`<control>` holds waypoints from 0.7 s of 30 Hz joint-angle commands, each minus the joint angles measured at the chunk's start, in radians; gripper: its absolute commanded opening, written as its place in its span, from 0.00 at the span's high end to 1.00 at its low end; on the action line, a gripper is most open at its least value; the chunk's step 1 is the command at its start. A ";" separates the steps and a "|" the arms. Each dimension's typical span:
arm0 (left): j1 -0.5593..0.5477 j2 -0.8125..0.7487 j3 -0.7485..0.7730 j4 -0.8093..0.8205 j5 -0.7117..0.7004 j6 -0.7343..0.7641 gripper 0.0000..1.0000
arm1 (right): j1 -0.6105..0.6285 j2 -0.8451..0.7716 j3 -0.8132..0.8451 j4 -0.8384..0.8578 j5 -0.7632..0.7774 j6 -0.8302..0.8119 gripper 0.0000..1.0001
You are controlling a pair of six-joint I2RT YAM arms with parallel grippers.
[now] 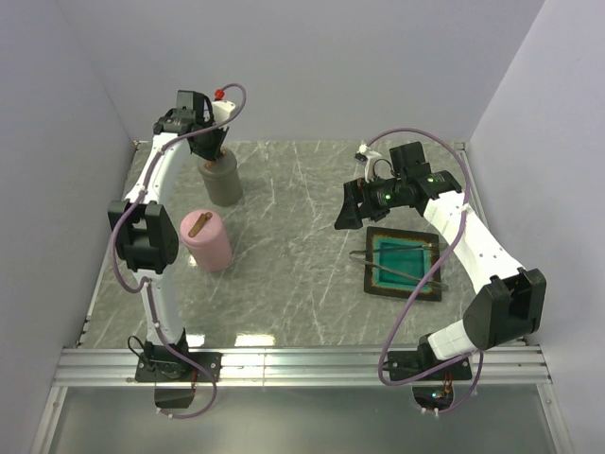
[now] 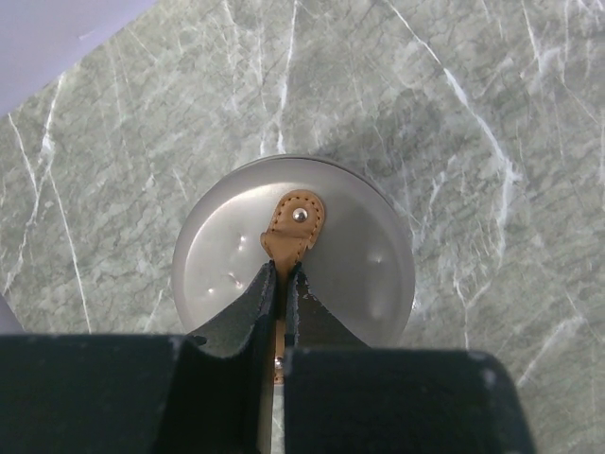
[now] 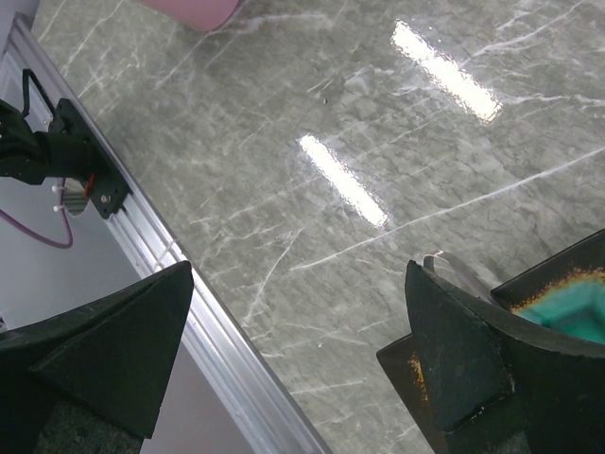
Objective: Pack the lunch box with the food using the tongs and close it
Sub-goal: Move the lunch box
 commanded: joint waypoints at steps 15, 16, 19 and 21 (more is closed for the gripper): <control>0.031 -0.061 -0.017 -0.356 0.055 0.060 1.00 | 0.007 0.000 0.019 -0.004 -0.033 -0.011 0.00; 0.031 -0.068 -0.028 -0.362 0.057 0.063 1.00 | 0.007 -0.003 0.017 -0.002 -0.033 -0.011 0.00; 0.031 -0.102 -0.066 -0.362 0.063 0.063 1.00 | 0.007 -0.007 0.011 -0.001 -0.030 -0.013 0.00; 0.031 -0.137 -0.092 -0.353 0.068 0.055 1.00 | 0.007 -0.007 0.011 0.001 -0.033 -0.011 0.00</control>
